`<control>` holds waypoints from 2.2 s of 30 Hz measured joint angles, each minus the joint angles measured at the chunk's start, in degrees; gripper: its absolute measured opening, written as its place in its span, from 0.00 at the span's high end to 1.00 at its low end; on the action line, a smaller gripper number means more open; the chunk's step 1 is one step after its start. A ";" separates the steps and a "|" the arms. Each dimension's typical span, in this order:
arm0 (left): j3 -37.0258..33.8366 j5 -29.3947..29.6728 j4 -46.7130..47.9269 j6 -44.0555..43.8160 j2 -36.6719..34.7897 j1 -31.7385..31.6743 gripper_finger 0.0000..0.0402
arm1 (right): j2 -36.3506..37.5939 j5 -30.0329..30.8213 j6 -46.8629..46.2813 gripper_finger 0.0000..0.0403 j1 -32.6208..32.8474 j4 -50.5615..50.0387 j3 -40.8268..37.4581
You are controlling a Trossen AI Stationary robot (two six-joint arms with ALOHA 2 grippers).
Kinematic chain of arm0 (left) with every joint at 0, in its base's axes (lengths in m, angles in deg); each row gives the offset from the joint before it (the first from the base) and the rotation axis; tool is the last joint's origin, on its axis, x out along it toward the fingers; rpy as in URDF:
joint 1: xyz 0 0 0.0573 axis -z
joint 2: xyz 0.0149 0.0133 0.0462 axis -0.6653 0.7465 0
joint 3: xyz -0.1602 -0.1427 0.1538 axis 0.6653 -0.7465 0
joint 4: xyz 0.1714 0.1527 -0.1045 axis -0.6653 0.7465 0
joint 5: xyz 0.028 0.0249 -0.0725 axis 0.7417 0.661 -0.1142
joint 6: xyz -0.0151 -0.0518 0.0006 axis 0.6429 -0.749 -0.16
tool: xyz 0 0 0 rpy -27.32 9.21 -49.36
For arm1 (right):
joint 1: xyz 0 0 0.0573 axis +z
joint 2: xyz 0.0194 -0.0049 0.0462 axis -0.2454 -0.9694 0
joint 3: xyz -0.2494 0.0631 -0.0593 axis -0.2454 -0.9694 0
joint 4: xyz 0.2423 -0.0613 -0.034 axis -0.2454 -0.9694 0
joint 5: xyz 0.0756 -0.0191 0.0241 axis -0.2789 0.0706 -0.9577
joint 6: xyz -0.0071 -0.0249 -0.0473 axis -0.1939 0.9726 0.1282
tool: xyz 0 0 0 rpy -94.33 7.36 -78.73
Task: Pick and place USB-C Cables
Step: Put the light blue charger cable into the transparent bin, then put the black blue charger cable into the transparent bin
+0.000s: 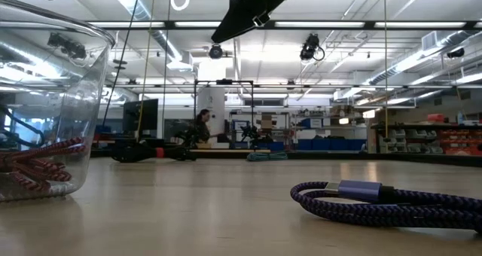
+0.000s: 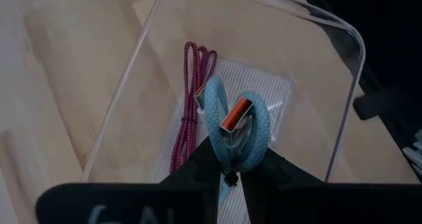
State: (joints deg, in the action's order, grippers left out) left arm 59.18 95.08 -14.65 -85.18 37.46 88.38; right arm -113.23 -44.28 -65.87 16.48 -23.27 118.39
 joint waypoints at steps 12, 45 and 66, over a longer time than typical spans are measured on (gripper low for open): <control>0.00 8.11 0.00 -0.42 0.00 0.00 0.72 | 0.00 4.18 -0.29 0.63 -0.12 -0.03 0.00; 0.05 38.38 -6.19 9.19 -15.52 -0.71 0.53 | -7.32 -10.28 26.90 0.63 -28.35 -12.05 -3.71; 0.04 37.22 -7.39 2.58 -14.99 -2.58 0.53 | -16.83 -11.40 39.08 0.63 -35.10 -3.74 -3.61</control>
State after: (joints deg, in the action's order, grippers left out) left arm 59.22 132.30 -22.04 -82.59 22.46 85.80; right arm -130.06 -55.67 -26.79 -18.63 -27.01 114.78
